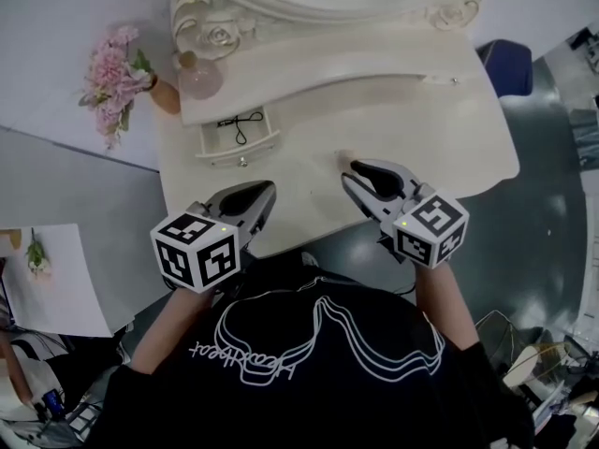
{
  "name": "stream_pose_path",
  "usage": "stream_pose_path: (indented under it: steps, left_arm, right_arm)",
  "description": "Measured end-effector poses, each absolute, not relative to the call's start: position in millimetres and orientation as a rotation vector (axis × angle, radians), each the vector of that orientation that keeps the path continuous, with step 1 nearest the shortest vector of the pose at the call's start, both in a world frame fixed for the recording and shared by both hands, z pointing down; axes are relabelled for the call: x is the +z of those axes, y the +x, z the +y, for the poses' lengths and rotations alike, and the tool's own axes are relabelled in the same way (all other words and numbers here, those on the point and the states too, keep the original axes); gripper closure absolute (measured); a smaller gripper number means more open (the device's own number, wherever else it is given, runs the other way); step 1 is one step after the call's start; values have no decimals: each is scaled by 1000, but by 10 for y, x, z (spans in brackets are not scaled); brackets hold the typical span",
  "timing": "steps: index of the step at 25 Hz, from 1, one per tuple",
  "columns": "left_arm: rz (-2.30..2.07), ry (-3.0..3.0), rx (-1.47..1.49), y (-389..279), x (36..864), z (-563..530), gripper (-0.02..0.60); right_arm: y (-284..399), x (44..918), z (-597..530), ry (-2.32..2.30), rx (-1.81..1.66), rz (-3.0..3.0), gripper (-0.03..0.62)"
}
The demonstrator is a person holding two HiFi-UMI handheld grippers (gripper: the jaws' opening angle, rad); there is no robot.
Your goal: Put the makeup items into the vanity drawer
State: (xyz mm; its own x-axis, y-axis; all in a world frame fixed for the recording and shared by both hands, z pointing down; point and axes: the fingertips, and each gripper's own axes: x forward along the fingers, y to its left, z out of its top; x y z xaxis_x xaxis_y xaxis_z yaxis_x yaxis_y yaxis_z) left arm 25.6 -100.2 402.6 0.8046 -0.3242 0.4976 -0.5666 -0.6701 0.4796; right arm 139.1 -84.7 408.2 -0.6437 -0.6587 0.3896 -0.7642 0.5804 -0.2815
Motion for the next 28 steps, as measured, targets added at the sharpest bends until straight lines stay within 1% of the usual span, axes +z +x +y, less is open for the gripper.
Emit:
stream_pose_path:
  steps: [7,12,16,20,24,28]
  left_arm:
    - [-637,2343,531,248,4102,-1049,578]
    - [-654,2323,552,157,4152,-1138,578]
    - [-661,2309,562,109,4198,-1196,578]
    - [-665,2297,569,72,4233,-1236,578]
    - [-674,2290,566,23,4246,-1263,578]
    - [-701,2279,556,-33,4251,-1286,578]
  right_arm:
    - [1589,4522,-912,1230,658,-2427,403]
    - [1642,4863,-972,1191,596,-2288,364]
    - [1713,5118,-1022,1192,522,-2157,364]
    - [1743,5290,-1042,1197,568,-2114,373]
    - [1799,5374,-1031,1209,584,-2084,424]
    - [1815,5379,-1032,1221,583,-2085,436]
